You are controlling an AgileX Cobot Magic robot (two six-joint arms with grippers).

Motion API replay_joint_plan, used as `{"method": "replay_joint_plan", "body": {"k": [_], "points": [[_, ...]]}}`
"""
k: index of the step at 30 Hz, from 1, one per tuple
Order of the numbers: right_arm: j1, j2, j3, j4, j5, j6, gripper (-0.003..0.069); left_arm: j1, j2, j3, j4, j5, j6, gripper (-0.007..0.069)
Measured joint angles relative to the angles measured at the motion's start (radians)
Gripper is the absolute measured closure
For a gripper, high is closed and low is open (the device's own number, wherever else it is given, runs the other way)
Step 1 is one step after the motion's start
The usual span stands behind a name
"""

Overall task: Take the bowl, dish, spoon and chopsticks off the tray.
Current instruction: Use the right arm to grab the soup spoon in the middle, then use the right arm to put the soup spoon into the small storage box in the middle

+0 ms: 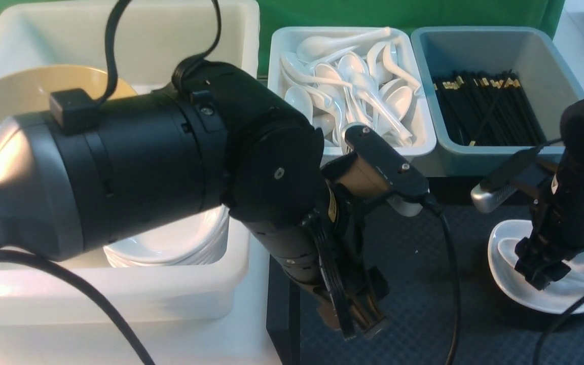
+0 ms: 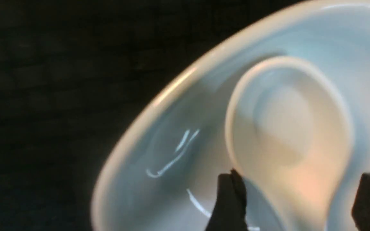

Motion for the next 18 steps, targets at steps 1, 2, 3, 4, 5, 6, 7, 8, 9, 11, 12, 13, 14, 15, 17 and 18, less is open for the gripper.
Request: {"method": "replay_joint_plan", "body": {"k": [1,2,3,4,5,6,7,8,9,11,12,13,14,15,17,18], "points": [[-0.006,0.013,-0.002,0.002,0.008,0.0,0.0159,0.0,0.0,0.007,0.0,0.0,0.001,0.017],[-0.006,0.013,-0.003,0.003,0.008,0.0,0.0161,0.0,0.0,0.008,0.0,0.0,0.001,0.017],[-0.011,0.019,-0.011,0.005,0.017,0.001,0.0186,0.0,0.0,0.021,0.0,0.001,0.002,0.017],[-0.011,0.02,-0.011,0.008,0.019,0.001,0.0191,0.0,0.0,0.022,0.0,0.001,0.002,0.017],[-0.013,0.021,-0.012,0.015,0.023,0.001,0.0218,0.0,0.0,0.028,0.0,0.0,0.002,0.017],[-0.013,0.021,-0.013,0.019,0.026,0.001,0.0256,0.0,0.0,0.03,0.0,0.0,0.002,0.017],[-0.013,0.022,-0.02,0.02,0.037,0.0,0.0324,0.0,0.0,0.032,0.001,0.0,0.002,0.017],[-0.013,0.023,-0.026,0.02,0.049,0.0,0.0358,0.0,0.0,0.032,0.002,0.0,0.004,0.017],[-0.013,0.023,-0.036,0.02,0.064,0.0,0.0369,0.0,0.0,0.032,0.006,0.001,0.004,0.017],[-0.013,0.016,-0.067,0.03,0.097,-0.001,0.0368,0.0,0.0,0.033,0.029,0.008,0.004,0.017],[-0.01,0.007,-0.083,0.035,0.11,-0.001,0.0368,0.0,0.0,0.033,0.043,0.015,0.004,0.017],[-0.004,-0.008,-0.109,0.041,0.121,-0.001,0.0368,0.001,0.0,0.033,0.066,0.028,0.004,0.017],[0.004,-0.025,-0.134,0.044,0.129,-0.001,0.0368,0.003,0.0,0.033,0.084,0.049,0.001,0.017],[0.018,-0.05,-0.169,0.047,0.135,-0.001,0.0368,0.011,-0.002,0.033,0.102,0.076,-0.007,0.017],[0.043,-0.081,-0.227,0.053,0.136,-0.001,0.0368,0.035,-0.011,0.033,0.115,0.118,-0.023,0.017],[0.05,-0.087,-0.244,0.056,0.136,-0.001,0.0368,0.038,-0.014,0.033,0.116,0.129,-0.025,0.017]]}}
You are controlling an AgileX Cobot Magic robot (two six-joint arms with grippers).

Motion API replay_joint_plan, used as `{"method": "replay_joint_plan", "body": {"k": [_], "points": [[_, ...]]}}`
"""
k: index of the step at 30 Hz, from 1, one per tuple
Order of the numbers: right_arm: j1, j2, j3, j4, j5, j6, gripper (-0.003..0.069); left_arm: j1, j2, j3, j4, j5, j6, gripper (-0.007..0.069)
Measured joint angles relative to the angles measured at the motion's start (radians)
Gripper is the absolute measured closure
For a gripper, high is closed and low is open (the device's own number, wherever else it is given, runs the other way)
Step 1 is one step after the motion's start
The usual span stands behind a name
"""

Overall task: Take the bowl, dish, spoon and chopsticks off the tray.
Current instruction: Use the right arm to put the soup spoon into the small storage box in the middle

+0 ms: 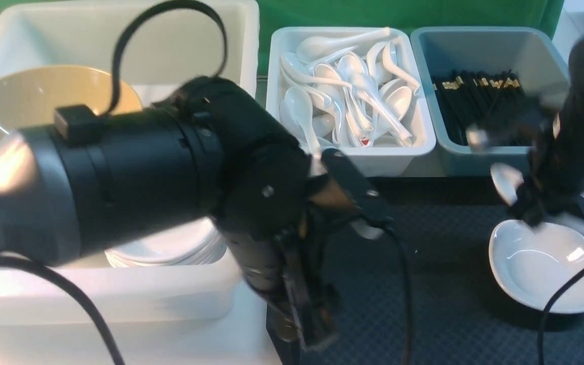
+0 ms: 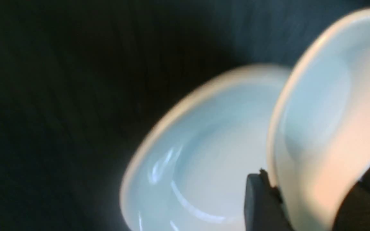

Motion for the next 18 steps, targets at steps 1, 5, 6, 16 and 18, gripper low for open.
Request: {"method": "replay_joint_plan", "body": {"k": [1,5,6,16,18], "points": [[0.026,-0.012,-0.057,0.018,-0.006,0.0,0.0368,0.023,-0.016,0.0,-0.011,0.01,-0.001,0.0172],[0.107,0.01,-0.266,0.12,-0.138,0.0,0.0368,0.126,-0.126,0.0,-0.038,0.032,-0.007,0.0172],[0.115,0.02,-0.301,0.148,-0.168,0.001,0.0368,0.143,-0.143,0.0,-0.033,0.046,-0.01,0.0172],[0.138,0.356,-0.643,0.269,-0.437,0.087,0.0355,0.26,-0.309,0.001,-0.085,0.055,-0.019,0.0172],[0.137,0.41,-0.687,0.269,-0.419,0.108,0.0305,0.261,-0.31,0.001,-0.111,0.045,-0.019,0.0172]]}}
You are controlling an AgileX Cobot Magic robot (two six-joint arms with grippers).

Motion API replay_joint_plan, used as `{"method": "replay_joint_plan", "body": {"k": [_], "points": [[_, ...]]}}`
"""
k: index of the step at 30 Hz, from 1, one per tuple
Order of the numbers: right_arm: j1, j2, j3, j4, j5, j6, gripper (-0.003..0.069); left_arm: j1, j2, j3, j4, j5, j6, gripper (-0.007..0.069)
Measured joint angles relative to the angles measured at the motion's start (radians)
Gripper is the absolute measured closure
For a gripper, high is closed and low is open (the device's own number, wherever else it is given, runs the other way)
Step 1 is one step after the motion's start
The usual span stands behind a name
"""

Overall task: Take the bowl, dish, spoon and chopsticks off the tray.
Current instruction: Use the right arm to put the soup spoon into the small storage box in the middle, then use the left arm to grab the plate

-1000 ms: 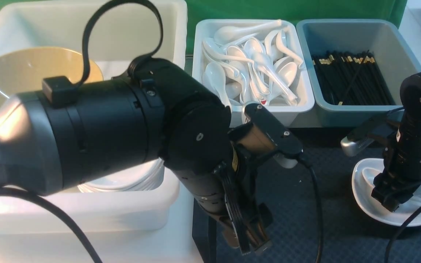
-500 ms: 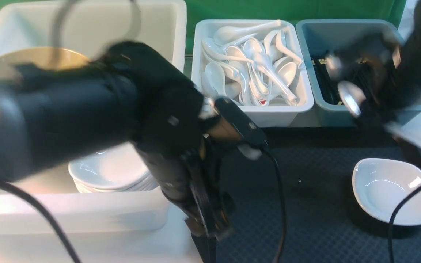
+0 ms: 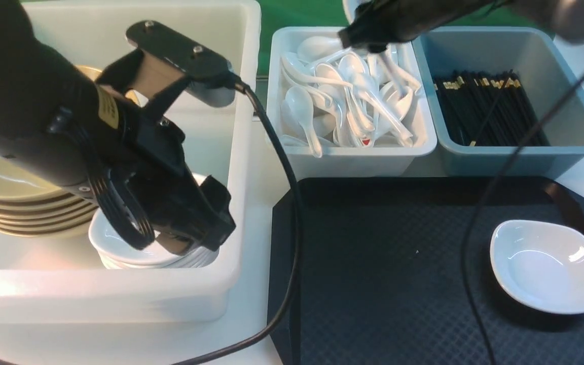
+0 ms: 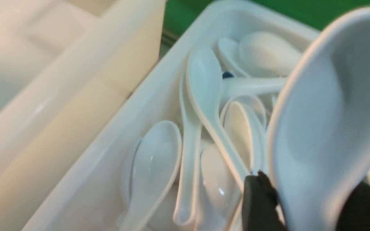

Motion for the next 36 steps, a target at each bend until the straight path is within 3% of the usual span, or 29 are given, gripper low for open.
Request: {"method": "replay_joint_plan", "body": {"k": [4,7,9,15,22,28,36], "points": [[-0.002,0.028,-0.087,0.0,0.116,0.038,0.014,0.0,0.003,0.0,-0.074,-0.035,0.0,0.0172],[-0.008,0.009,-0.138,-0.001,0.216,0.02,0.0092,0.0,0.012,0.0,-0.116,-0.062,0.003,0.0172],[-0.014,-0.053,-0.198,-0.029,0.402,-0.037,0.0086,-0.008,0.062,-0.033,-0.165,-0.069,0.047,0.0172],[-0.014,-0.229,-0.167,-0.126,0.565,-0.071,0.0145,-0.071,0.234,-0.167,-0.231,-0.07,0.13,0.0172],[-0.019,-0.554,0.146,-0.159,0.58,-0.059,0.0249,-0.195,0.515,-0.395,-0.241,-0.092,0.175,0.0172],[-0.019,-0.823,0.491,-0.162,0.585,-0.052,0.0328,-0.297,0.753,-0.526,-0.249,-0.207,0.184,0.0172],[-0.021,-1.112,0.783,-0.18,0.587,-0.032,0.0396,-0.311,0.932,-0.558,-0.37,-0.411,0.14,0.0172]]}}
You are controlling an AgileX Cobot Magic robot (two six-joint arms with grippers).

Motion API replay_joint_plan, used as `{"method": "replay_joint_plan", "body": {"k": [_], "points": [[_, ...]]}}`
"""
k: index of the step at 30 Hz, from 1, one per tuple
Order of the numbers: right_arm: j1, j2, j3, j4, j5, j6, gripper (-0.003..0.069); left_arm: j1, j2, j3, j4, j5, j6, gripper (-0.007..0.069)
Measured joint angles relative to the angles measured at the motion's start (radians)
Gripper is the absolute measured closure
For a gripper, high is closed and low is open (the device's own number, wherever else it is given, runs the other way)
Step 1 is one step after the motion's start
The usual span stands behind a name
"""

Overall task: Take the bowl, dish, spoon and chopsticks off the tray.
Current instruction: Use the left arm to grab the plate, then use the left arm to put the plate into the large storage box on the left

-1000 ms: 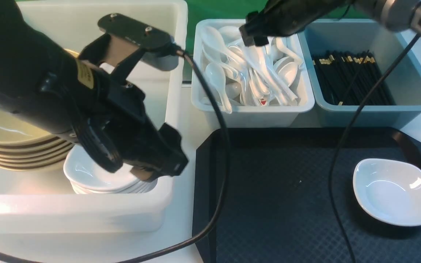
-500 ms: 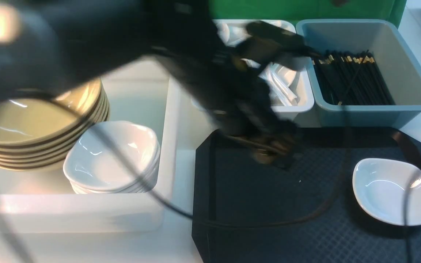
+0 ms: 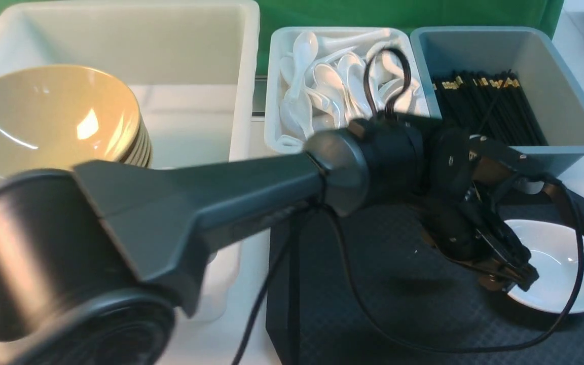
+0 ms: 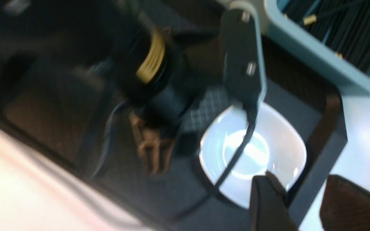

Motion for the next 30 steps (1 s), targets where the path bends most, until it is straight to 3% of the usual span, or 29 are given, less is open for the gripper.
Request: {"method": "replay_joint_plan", "body": {"k": [9,12,17,18,21,25,30], "points": [[0.0,-0.152,0.037,-0.009,0.0,-0.007,0.0417,0.0,0.108,-0.007,-0.156,-0.191,-0.005,0.0194],[0.0,-0.168,0.037,-0.012,0.002,-0.02,0.0417,0.0,0.117,-0.008,-0.179,-0.2,0.011,0.0251],[0.0,-0.178,0.038,-0.013,0.004,-0.025,0.0417,0.0,0.121,-0.009,-0.194,-0.202,0.051,0.048],[0.0,-0.178,0.04,-0.013,0.004,-0.025,0.0417,0.001,0.121,-0.021,-0.196,-0.182,0.065,0.0562],[0.0,-0.178,0.044,-0.014,0.004,-0.025,0.0417,0.005,0.103,-0.056,-0.174,-0.098,0.075,0.0608],[0.0,-0.178,0.046,-0.015,0.005,-0.025,0.0417,0.026,0.04,-0.078,-0.106,0.027,0.082,0.0623],[0.0,-0.178,0.046,0.052,0.006,-0.032,0.0418,0.121,-0.206,-0.081,0.001,0.227,0.086,0.0623]]}}
